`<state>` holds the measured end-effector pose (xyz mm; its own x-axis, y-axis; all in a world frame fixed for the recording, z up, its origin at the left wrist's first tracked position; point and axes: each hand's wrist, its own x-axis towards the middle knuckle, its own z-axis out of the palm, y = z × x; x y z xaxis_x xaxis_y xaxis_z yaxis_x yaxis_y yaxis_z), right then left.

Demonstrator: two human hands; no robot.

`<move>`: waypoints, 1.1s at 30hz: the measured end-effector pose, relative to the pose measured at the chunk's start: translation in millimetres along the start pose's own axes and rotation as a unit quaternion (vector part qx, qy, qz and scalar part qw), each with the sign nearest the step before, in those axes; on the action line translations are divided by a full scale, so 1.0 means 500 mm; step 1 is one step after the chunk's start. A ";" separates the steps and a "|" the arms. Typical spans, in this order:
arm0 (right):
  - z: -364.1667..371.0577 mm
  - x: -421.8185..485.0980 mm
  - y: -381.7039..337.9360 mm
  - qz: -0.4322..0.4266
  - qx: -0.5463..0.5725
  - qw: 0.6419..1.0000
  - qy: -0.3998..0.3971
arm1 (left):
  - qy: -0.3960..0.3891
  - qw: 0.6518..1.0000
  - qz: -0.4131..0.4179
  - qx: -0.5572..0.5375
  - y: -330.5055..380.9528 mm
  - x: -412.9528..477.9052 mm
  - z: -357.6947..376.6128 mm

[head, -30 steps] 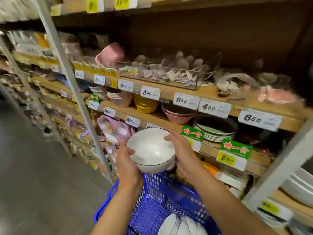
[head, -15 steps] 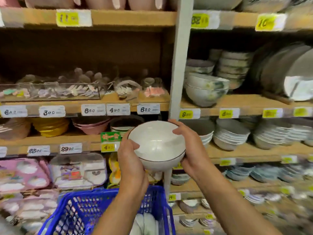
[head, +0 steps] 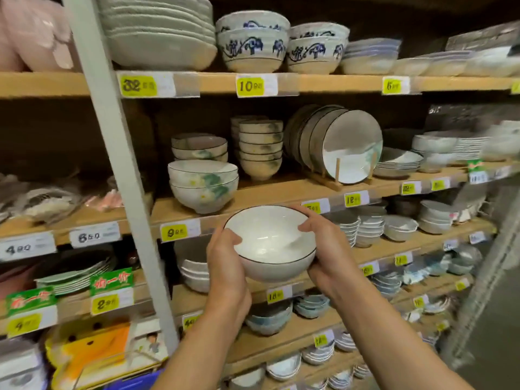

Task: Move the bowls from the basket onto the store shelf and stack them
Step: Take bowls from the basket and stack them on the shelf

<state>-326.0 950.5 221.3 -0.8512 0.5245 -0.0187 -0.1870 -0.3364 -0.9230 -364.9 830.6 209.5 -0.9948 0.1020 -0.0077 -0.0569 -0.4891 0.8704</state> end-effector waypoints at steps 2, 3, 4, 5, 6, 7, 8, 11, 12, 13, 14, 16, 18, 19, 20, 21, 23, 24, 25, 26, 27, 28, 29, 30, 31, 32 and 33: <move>-0.040 0.032 -0.030 0.008 0.007 1.000 0.001 | 0.002 1.000 -0.003 0.000 -0.016 0.004 0.052; -0.056 0.050 -0.042 0.010 0.012 1.000 0.002 | 0.000 1.000 0.000 0.000 -0.021 0.007 0.075; -0.067 0.067 -0.052 0.013 0.015 1.000 0.002 | 0.001 1.000 0.000 -0.001 -0.025 0.011 0.093; -0.075 0.083 -0.062 0.017 0.015 1.000 0.001 | 0.006 1.000 -0.004 0.001 -0.027 0.017 0.111; -0.080 0.099 -0.069 0.021 0.013 1.000 -0.001 | 0.011 1.000 -0.011 0.004 -0.028 0.024 0.128; -0.084 0.115 -0.075 0.024 0.014 1.000 -0.003 | 0.016 1.000 -0.021 0.008 -0.028 0.032 0.141; -0.086 0.132 -0.079 0.026 0.019 0.999 -0.005 | 0.021 0.999 -0.027 0.014 -0.028 0.040 0.152; -0.085 0.183 -0.091 0.040 0.030 0.999 -0.015 | 0.026 0.999 -0.019 0.032 -0.029 0.077 0.176; -0.083 0.200 -0.094 0.046 0.029 0.998 -0.015 | 0.022 0.999 -0.014 0.029 -0.029 0.091 0.183; -0.080 0.216 -0.096 0.049 0.026 0.998 -0.014 | 0.017 1.000 -0.008 0.024 -0.030 0.107 0.189; -0.077 0.233 -0.099 0.047 0.024 0.999 -0.011 | 0.012 1.000 0.000 0.020 -0.031 0.125 0.195; -0.068 0.264 -0.104 0.037 0.024 0.999 0.002 | 0.008 1.000 0.010 0.022 -0.038 0.163 0.207; -0.056 0.292 -0.110 0.032 0.032 0.999 0.022 | 0.002 0.999 0.023 0.028 -0.050 0.196 0.215; -0.049 0.306 -0.112 0.030 0.036 0.998 0.032 | -0.002 0.999 0.038 0.028 -0.061 0.209 0.219; -0.042 0.319 -0.113 0.025 0.036 0.998 0.040 | -0.005 0.998 0.055 0.026 -0.072 0.217 0.227; -0.037 0.332 -0.113 0.018 0.031 0.998 0.046 | -0.002 0.997 0.070 0.023 -0.083 0.223 0.235; -0.027 0.355 -0.108 0.009 0.022 0.998 0.056 | 0.023 0.995 0.094 0.017 -0.101 0.238 0.252; -0.023 0.363 -0.102 0.009 0.024 0.998 0.059 | 0.042 0.994 0.099 0.011 -0.104 0.250 0.259; -0.022 0.368 -0.094 0.008 0.027 0.998 0.061 | 0.057 0.993 0.099 0.002 -0.102 0.263 0.263; -0.024 0.373 -0.085 0.004 0.026 0.998 0.062 | 0.063 0.993 0.096 -0.013 -0.097 0.277 0.266; -0.029 0.377 -0.077 -0.006 0.020 0.998 0.057 | 0.058 0.993 0.093 -0.035 -0.091 0.292 0.268; -0.035 0.384 -0.072 -0.015 0.013 0.999 0.045 | 0.046 0.993 0.091 -0.052 -0.084 0.305 0.269; -0.043 0.393 -0.075 -0.019 0.008 0.999 0.027 | 0.036 0.993 0.089 -0.061 -0.077 0.314 0.269; -0.051 0.406 -0.084 -0.011 0.007 1.000 0.003 | 0.030 0.994 0.085 -0.064 -0.072 0.322 0.270; -0.058 0.420 -0.097 0.006 0.006 1.000 -0.027 | 0.028 0.995 0.073 -0.065 -0.070 0.328 0.270; -0.064 0.435 -0.112 0.031 0.005 0.998 -0.060 | 0.027 0.996 0.055 -0.061 -0.070 0.335 0.270; -0.069 0.448 -0.127 0.059 0.005 0.994 -0.096 | 0.020 0.998 0.034 -0.049 -0.070 0.340 0.272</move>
<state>-488.1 1116.3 262.3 -0.9451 0.3226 -0.0515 -0.0847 -0.3943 -0.9151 -520.2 982.6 244.7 -0.9991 0.0307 0.0286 0.0057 -0.5756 0.8177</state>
